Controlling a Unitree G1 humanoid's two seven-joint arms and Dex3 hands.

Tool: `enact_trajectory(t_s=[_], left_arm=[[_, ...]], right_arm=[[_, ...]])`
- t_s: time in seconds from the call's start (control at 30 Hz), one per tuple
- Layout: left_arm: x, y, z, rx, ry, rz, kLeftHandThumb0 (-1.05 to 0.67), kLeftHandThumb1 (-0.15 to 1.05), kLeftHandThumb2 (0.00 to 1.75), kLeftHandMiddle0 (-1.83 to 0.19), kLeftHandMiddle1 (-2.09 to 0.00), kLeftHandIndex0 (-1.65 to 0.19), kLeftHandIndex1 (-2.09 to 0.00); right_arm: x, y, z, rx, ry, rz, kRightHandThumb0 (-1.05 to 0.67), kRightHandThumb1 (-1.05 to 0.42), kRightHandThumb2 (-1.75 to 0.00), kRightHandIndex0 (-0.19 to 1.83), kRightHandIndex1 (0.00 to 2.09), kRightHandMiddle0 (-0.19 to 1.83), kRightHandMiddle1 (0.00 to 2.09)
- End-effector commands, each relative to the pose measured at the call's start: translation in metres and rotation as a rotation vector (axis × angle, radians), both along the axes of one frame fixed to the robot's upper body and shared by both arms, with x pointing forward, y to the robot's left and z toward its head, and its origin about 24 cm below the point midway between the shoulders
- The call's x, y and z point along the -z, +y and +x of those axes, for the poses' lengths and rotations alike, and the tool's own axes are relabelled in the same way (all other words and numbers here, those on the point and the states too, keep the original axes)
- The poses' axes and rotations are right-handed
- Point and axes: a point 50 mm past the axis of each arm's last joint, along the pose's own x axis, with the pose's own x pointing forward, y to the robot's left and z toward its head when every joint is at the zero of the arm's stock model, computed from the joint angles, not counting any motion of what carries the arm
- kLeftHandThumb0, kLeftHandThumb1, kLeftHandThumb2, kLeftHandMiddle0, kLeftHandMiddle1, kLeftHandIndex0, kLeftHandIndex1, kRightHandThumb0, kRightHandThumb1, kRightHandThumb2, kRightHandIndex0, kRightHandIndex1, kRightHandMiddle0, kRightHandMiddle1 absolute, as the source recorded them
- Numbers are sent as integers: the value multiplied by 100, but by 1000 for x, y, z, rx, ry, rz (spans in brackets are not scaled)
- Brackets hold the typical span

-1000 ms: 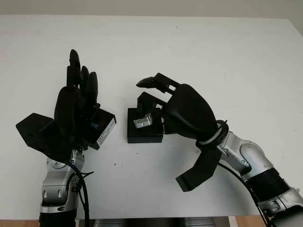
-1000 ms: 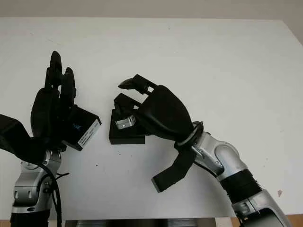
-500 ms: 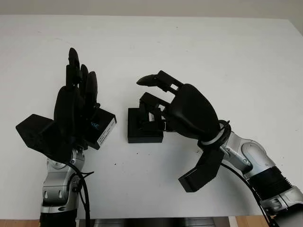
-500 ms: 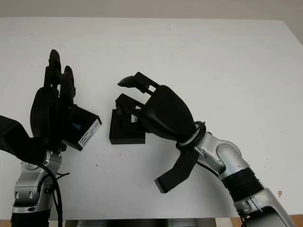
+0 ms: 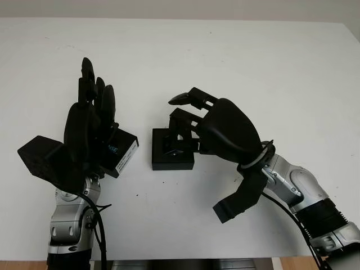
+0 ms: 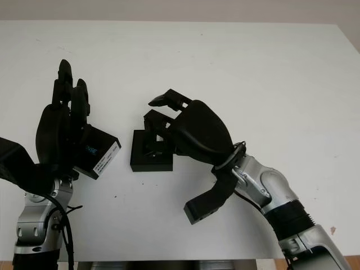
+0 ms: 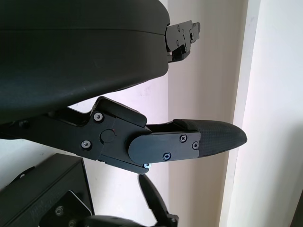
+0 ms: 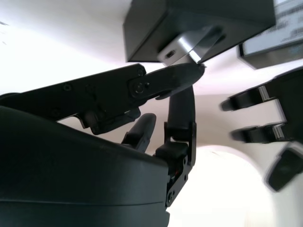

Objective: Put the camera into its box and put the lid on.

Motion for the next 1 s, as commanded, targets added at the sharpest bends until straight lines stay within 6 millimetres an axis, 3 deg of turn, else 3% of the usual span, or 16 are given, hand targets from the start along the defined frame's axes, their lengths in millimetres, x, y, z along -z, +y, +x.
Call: enact_trajectory(t_s=[0.0, 0.13, 0.23, 0.53, 0.73, 0.97], left_arm=[[-1, 1, -2, -2, -9, 13, -79, 105, 50, 19, 0, 19, 0], [0, 1, -2, -3, -4, 4, -80, 105, 48, 19, 0, 19, 0], [-1, 1, -2, -7, 0, 5, -81, 105, 47, 19, 0, 19, 0], [-1, 1, -3, -5, -8, 3, -78, 105, 49, 19, 0, 19, 0], [-2, 1, -3, -5, -7, 2, -79, 105, 48, 19, 0, 19, 0], [-2, 1, -2, -7, -9, 10, -79, 105, 49, 19, 0, 19, 0]], right_arm=[[-11, -1, -1, 20, 55, 59, -67, -100, -6, 20, 71, 28, 122], [-27, -4, -1, 52, 222, 81, -73, -99, -5, 13, 58, 20, 99], [-36, -6, -5, 69, 324, 57, -76, -95, -5, 15, 35, 21, 70], [-35, -10, -18, 91, 490, 10, -81, -98, -6, 9, 14, 12, 29], [-29, -12, -23, 105, 508, 12, -84, -98, -5, 10, 11, 18, 22], [-7, -9, -25, 106, 439, 162, -83, -97, -5, 17, 12, 38, 36]])
